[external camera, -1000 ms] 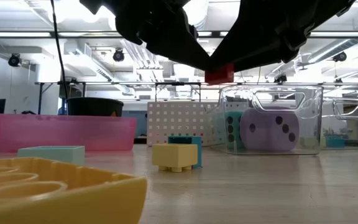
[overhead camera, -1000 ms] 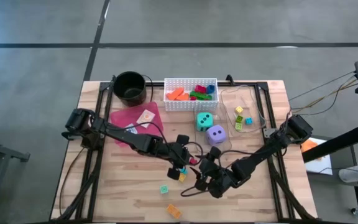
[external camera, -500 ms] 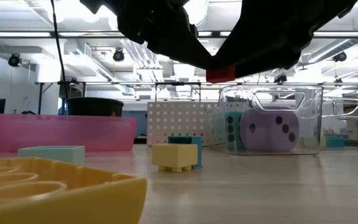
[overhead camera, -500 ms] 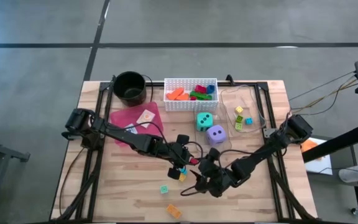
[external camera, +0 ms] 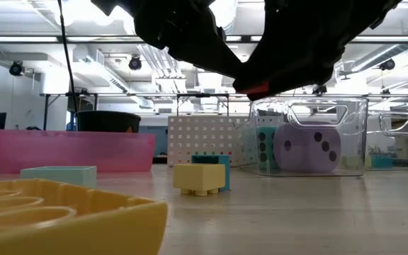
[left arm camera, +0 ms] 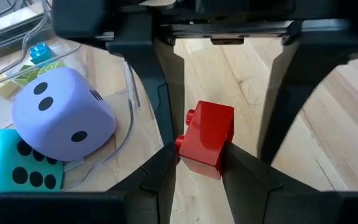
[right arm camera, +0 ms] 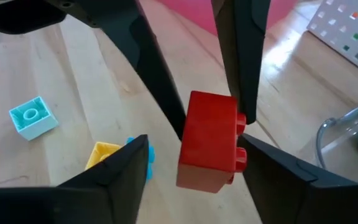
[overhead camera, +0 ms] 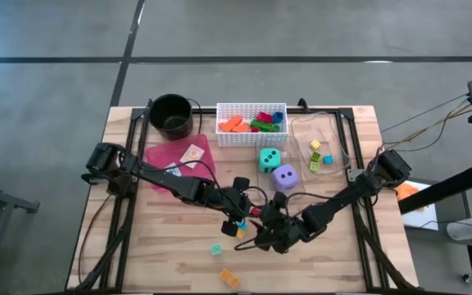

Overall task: Pick & Place Toys
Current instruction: Put the small red game piece into the right transparent bin

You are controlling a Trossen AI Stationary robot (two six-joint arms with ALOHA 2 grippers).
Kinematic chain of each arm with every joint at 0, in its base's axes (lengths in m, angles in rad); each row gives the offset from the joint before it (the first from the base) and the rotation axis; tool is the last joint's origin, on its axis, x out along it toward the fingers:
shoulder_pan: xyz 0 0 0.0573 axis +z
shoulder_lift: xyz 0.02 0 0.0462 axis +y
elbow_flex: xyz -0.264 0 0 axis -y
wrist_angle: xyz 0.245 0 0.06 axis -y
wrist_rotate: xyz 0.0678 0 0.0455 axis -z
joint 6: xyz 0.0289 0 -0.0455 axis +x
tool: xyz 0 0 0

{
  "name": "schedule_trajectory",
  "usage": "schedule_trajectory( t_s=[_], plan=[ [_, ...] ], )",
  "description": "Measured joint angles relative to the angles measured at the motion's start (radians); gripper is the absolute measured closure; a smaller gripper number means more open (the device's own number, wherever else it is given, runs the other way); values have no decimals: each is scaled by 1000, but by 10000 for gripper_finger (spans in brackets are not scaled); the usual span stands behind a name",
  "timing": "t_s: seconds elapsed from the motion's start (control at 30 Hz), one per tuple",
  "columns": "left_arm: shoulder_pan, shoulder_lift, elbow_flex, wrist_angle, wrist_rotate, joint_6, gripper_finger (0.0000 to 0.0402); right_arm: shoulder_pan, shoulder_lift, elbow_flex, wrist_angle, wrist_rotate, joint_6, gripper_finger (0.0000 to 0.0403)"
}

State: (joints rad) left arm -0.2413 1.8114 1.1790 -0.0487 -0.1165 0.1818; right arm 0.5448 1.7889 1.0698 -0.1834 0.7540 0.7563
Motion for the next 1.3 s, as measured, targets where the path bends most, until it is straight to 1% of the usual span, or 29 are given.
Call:
schedule_trajectory(
  t_s=[0.23,0.37,0.5,0.63,1.3],
  plan=[
    [0,0,0,0,0,0,280,-5,0,0,0,-3,0,236],
    [0,0,0,-1,2,0,280,-5,0,0,-1,-3,0,265],
    [0,0,1,0,3,0,280,-5,0,0,-1,-3,3,286],
    [0,0,0,0,3,0,280,-6,0,0,0,-3,4,292],
    [-2,0,0,-1,0,0,280,-9,0,0,0,-3,12,295]
  ],
)
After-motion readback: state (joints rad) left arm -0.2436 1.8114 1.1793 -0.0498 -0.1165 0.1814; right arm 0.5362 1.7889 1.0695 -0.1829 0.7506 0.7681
